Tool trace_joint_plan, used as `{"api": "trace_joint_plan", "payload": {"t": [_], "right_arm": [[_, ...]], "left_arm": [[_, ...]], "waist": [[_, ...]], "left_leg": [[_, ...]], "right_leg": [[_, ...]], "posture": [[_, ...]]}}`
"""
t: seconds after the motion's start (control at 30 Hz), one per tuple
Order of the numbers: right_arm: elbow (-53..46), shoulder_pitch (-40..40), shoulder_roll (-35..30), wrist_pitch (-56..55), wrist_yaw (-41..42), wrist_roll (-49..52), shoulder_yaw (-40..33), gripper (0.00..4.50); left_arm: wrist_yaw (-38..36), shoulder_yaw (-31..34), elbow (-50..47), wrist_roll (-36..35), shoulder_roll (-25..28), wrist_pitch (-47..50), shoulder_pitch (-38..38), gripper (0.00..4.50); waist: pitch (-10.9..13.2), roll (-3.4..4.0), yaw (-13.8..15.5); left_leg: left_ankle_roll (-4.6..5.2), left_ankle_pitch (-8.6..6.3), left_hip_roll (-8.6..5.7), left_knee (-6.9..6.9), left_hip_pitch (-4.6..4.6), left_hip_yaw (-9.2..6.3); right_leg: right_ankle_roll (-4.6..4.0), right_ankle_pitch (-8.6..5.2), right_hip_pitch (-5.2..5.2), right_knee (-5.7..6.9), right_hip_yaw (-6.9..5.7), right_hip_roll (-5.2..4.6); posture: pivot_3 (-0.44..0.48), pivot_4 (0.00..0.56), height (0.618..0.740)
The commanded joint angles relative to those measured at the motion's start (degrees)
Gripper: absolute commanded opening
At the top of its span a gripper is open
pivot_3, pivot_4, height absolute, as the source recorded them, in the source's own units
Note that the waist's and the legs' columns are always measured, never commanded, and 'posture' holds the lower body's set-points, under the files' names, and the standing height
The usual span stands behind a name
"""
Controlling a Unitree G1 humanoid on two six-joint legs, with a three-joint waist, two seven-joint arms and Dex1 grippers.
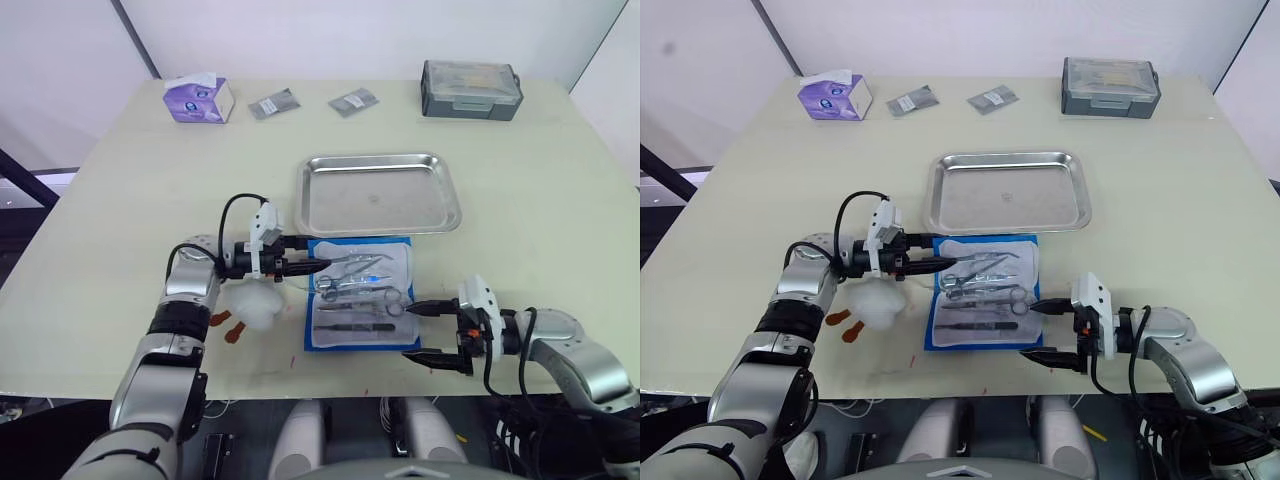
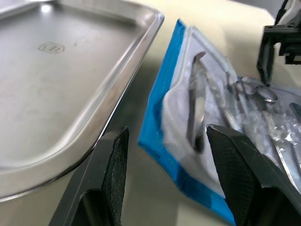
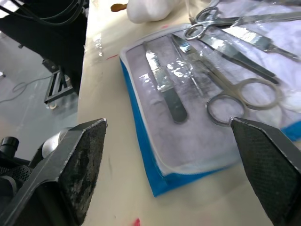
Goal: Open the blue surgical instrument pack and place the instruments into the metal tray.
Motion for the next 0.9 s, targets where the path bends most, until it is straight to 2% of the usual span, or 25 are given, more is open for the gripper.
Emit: {"api": "trace_joint_plan", "payload": {"t": [0.03, 0.23, 0.4, 0.57, 0.9], "right_arm": [[-3.8, 0.6, -0.6, -1.0, 0.0, 3.2, -4.2, 4.45], [-6.1, 0.7, -0.7, -1.6, -0.9, 4.5, -7.4, 4.45], [-6.4, 0.1, 0.3, -4.0, -2.2, 3.9, -8.1, 4.45], [-4.6, -0.9, 1.4, -7.8, -4.1, -0.3, -6.6, 4.45], [2.6, -5.8, 5.3, -15.0, -4.8, -7.4, -0.9, 4.45]], "left_arm": [[-1.2, 2.2, -4.0, -2.4, 2.0, 0.5, 1.2, 2.81], [-3.4, 3.8, -8.2, -5.4, 4.3, 1.7, 3.3, 2.81], [-9.2, 4.8, -14.6, -10.9, 7.9, 6.5, 6.4, 2.81], [-11.2, 4.8, -19.3, -13.1, 11.3, 6.4, 9.1, 2.81], [-11.2, 5.4, -22.7, -14.5, 16.0, 4.7, 9.9, 2.81]], "waist": [[0.0, 0.00, -0.1], [0.0, 0.00, 0.1], [0.0, 0.00, -0.1], [0.0, 0.01, 0.0], [0.0, 0.01, -0.1]], "left_leg": [[0.00, 0.00, 0.02, 0.00, 0.00, -0.01], [0.00, 0.00, 0.02, 0.00, 0.00, 0.00], [0.00, 0.00, 0.05, -0.01, 0.00, 0.00], [0.00, 0.00, 0.06, -0.02, 0.01, 0.03], [0.00, 0.00, 0.08, -0.02, 0.02, 0.09]], "right_leg": [[0.00, 0.00, 0.00, 0.00, 0.00, 0.02], [0.00, 0.00, 0.00, 0.00, 0.00, 0.01], [0.00, 0.00, 0.00, 0.00, 0.00, 0.03], [0.00, 0.00, -0.01, 0.00, 0.03, 0.03], [0.00, 0.00, -0.03, 0.00, 0.06, 0.06]], "posture": [[0.000, 0.150, 0.734], [0.000, 0.150, 0.734], [0.000, 0.150, 0.734], [0.000, 0.150, 0.734], [0.000, 0.150, 0.734]]}}
